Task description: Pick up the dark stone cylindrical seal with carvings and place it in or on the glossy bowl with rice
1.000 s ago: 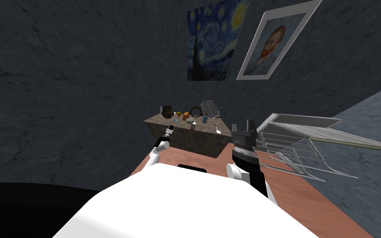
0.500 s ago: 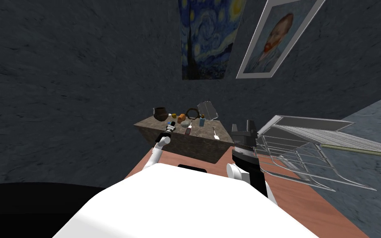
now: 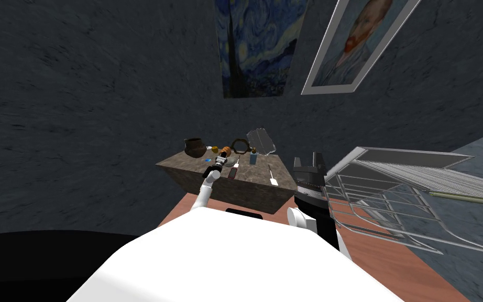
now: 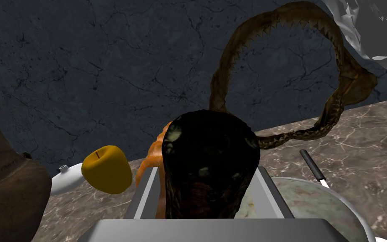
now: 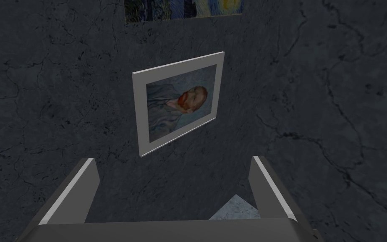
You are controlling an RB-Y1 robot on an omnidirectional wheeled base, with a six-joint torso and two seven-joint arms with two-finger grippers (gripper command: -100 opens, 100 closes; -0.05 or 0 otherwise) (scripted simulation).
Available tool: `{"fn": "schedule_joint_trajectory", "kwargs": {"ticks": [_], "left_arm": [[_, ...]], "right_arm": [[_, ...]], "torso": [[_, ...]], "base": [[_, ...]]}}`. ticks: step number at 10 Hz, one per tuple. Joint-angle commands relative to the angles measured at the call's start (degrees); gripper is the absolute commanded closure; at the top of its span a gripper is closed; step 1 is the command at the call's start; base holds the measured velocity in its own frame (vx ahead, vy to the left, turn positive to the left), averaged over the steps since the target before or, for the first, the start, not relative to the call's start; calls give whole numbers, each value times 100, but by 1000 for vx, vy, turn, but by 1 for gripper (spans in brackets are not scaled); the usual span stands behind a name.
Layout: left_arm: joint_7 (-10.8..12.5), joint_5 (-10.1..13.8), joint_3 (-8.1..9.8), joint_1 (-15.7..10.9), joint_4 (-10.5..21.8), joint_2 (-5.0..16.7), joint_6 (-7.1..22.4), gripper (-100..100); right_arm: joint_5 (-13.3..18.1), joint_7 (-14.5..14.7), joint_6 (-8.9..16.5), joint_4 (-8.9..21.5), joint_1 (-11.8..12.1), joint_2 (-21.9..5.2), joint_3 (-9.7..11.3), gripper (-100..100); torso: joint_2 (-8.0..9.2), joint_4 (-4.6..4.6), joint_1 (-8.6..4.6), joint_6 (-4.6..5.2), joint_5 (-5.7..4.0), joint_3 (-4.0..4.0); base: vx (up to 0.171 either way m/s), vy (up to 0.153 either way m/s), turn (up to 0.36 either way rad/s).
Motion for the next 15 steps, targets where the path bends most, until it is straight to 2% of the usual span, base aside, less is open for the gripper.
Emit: {"fn": "schedule_joint_trajectory", "kwargs": {"ticks": [1,2,3,4,5,9,10,11,15], "left_arm": [[-43,63,63,-75,-43,-286,91,100],[-43,63,63,-75,-43,-301,91,100],[-56,79,68,-89,-49,-415,104,100],[-48,60,76,-87,-60,-366,119,100],[-50,61,77,-93,-62,-380,134,-100],[-49,61,76,-93,-61,-379,133,-100],[-49,61,76,-93,-61,-379,133,0],[-30,51,154,-181,-119,-360,307,-100],[42,7,466,-535,-351,-284,968,-100]], "right_arm": [[0,0,0,0,0,0,0,0],[0,0,0,0,0,0,0,0],[0,0,0,0,-1,0,0,0],[0,0,0,0,-1,0,0,0],[0,0,0,1,-2,0,0,0],[0,0,1,1,-2,0,0,0],[0,0,1,1,-2,0,0,0],[0,0,1,1,-2,0,0,0],[0,0,0,1,-2,1,0,0]], "torso": [[0,0,0,0,0,0],[16,5,2,-5,2,10],[43,10,14,-12,2,25],[64,15,25,-16,4,38],[78,18,33,-21,4,46],[90,21,38,-21,5,53],[90,21,39,-21,5,53],[90,21,39,-21,5,53],[89,22,4,-22,-3,53]], "base": [[128,-59,-25],[67,-36,-5],[24,-11,1],[11,-5,-8],[0,0,0],[0,0,0],[0,0,0],[3,-31,68],[0,-83,142]]}}
